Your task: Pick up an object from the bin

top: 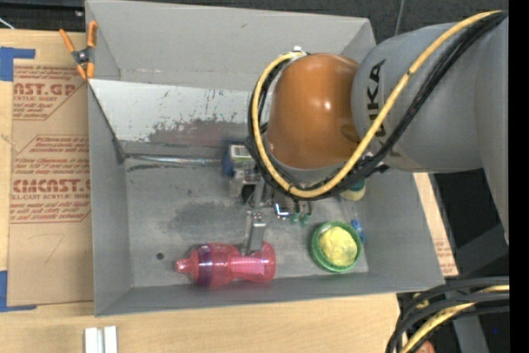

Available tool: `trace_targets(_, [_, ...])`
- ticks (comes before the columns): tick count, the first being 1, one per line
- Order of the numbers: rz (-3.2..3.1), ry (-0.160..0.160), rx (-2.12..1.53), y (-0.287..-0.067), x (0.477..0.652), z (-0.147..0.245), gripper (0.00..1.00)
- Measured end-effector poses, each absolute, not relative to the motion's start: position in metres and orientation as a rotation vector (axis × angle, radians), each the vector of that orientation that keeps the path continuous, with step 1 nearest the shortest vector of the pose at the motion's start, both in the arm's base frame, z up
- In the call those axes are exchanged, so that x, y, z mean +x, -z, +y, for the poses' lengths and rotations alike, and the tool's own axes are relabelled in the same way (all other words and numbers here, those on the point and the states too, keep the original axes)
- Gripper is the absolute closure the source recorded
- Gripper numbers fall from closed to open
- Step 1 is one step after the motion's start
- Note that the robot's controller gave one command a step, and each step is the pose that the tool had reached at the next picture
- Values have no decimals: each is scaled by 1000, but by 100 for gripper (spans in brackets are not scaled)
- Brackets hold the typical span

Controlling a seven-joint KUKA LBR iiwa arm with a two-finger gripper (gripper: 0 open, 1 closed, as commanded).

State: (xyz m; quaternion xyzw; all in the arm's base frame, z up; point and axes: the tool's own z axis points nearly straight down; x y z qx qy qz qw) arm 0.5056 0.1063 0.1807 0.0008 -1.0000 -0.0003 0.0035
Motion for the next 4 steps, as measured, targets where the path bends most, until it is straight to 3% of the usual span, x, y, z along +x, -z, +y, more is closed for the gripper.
trace_targets(1, [-3142,2,1,-184,508,106,0])
trace_targets(2, [-3153,8,0,-71,483,102,0])
trace_targets(3, [-3149,6,155,-146,481,106,0])
trace_targets(4, [-3141,5,69,-99,480,101,0])
